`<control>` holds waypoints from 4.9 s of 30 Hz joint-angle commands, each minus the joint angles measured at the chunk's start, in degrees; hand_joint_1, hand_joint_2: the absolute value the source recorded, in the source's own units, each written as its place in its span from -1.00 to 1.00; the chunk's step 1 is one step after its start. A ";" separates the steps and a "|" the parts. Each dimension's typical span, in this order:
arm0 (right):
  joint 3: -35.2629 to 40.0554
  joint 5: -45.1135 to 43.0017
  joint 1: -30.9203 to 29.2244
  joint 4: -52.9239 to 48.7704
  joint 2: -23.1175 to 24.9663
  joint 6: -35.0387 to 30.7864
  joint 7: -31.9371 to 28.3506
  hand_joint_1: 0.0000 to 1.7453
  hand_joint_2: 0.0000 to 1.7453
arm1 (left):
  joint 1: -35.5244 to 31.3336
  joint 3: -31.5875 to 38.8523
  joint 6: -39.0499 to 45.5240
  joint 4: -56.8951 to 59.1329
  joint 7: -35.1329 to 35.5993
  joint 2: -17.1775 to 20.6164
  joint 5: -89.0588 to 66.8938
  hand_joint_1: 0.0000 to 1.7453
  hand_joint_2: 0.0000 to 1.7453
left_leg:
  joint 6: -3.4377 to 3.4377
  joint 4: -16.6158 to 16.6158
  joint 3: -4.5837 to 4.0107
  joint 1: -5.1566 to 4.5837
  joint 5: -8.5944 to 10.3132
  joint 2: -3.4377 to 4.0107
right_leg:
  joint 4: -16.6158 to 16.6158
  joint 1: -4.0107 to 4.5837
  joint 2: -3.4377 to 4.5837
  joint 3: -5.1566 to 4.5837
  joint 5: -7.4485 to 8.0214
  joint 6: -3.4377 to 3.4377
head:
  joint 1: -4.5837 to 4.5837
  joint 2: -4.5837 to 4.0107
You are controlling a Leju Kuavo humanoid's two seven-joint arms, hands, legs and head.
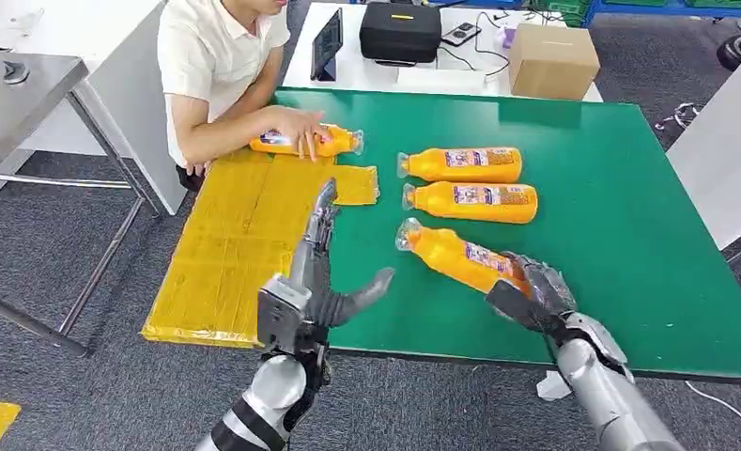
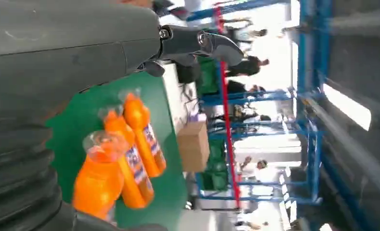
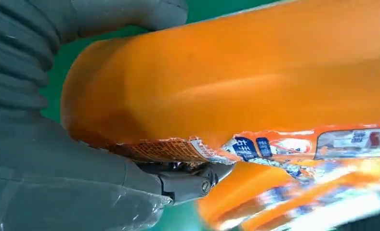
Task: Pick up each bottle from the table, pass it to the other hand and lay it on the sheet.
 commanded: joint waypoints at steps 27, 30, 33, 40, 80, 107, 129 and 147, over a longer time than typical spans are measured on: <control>5.76 -13.74 9.89 -22.04 11.22 0.16 -2.00 1.00 1.00 | 7.66 -3.31 -15.89 2.13 0.74 5.77 17.40 -1.00 1.00 | -0.07 -0.02 -0.90 0.05 0.04 -0.02 | 0.02 0.02 -0.03 -0.87 0.02 -0.09 | -0.02 0.00; 10.76 -11.82 9.68 -20.71 12.36 0.68 -1.75 1.00 1.00 | 6.07 -2.02 -14.51 2.03 0.32 4.99 17.24 -1.00 1.00 | -0.10 -0.03 -0.86 0.11 0.03 0.10 | -0.04 0.08 0.09 -0.82 0.06 -0.14 | 0.00 0.00; 14.61 -10.56 9.33 -20.06 12.71 0.17 -1.62 1.00 1.00 | 4.66 -1.55 -12.54 2.09 0.59 4.32 16.45 -1.00 1.00 | -0.13 0.00 -0.92 0.10 0.03 0.13 | 0.03 0.07 0.12 -0.88 0.05 -0.16 | 0.00 0.00; 20.80 -12.50 9.54 -23.18 11.44 1.82 -3.87 1.00 1.00 | 2.01 -0.32 -11.01 4.57 -0.11 2.80 17.99 -1.00 1.00 | -0.09 -0.01 -0.95 0.05 0.05 -0.06 | 0.05 0.02 -0.07 -0.90 0.02 -0.11 | -0.02 0.00; 12.99 -10.12 13.39 -27.38 15.83 -17.58 -5.41 -1.00 -1.00 | 3.54 8.94 -14.01 -4.15 5.34 4.33 25.07 1.00 1.00 | -0.12 0.00 -0.95 0.08 0.05 -0.03 | 0.05 0.05 -0.06 -0.90 0.01 -0.13 | 0.02 0.00; -9.81 22.21 20.61 -38.69 20.45 -35.61 -11.21 -1.00 -1.00 | -1.10 11.64 11.65 2.41 -3.01 6.64 -15.18 1.00 1.00 | -0.12 -0.03 -0.98 0.04 0.11 -0.22 | 0.05 0.00 -0.25 -0.89 -0.01 -0.13 | 0.00 0.00; -1.48 9.20 15.92 -34.95 14.00 -30.96 -5.61 -1.00 1.00 | -25.00 6.21 -23.48 43.40 29.41 9.10 -74.42 1.00 1.00 | -0.13 -0.02 -0.99 0.07 0.28 -0.10 | 0.05 0.03 -0.09 -0.89 0.11 -0.01 | 0.00 0.00; 1.18 5.23 12.64 -27.48 13.98 -31.52 -8.39 -1.00 1.00 | -29.04 11.60 -39.86 47.89 19.71 9.34 -56.05 -1.00 1.00 | -0.16 -0.04 -0.98 0.11 0.30 0.03 | 0.03 0.07 0.04 -0.88 0.18 -0.06 | 0.00 0.00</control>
